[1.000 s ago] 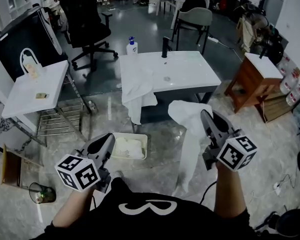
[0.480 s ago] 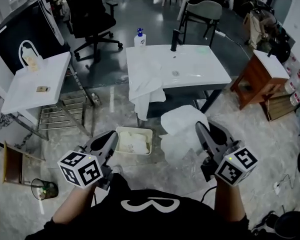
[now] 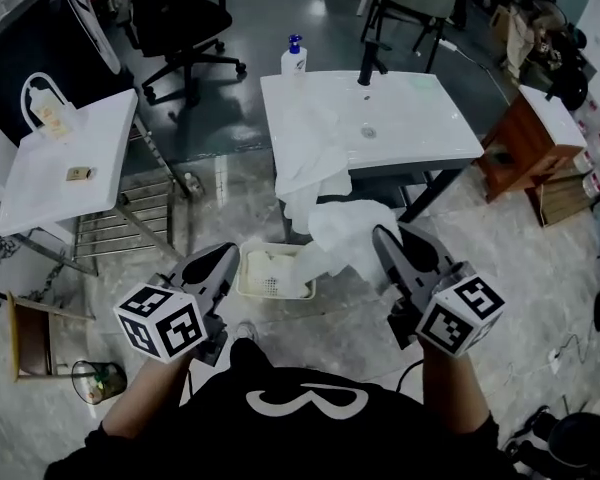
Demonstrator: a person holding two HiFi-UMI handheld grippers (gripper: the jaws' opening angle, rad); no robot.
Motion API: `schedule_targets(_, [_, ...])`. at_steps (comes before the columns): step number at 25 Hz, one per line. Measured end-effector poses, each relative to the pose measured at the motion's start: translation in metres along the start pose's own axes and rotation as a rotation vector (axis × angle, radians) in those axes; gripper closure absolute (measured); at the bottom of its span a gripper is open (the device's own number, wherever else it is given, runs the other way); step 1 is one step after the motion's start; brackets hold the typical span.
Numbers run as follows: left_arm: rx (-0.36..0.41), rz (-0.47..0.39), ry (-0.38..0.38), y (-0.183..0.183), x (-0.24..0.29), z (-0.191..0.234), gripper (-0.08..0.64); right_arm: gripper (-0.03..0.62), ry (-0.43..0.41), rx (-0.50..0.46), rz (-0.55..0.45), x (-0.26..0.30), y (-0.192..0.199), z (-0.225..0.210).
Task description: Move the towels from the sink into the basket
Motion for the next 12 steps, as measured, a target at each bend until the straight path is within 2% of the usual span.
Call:
schedule_targets(6, [-0.036,0.021,0.005,-0.011,0.013,0.059,0.554,0.542,-0.015,0.015,0.1,0.074,0.025,0.009])
schedule_targets(12, [-0.082,0.067,0.021,-0.007,0.022,0.111,0.554,0.541,-0.024,0.039,0.171,0.123,0.044,0.023])
Point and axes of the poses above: the fingertips, and each gripper's own axes: x forward along the fingers, z to its left, y out of its underside, the point moved 3 cm from there along -x, backward along the fingers, and after that the axes turned 1 degree about -y, right-handed, at the moved point
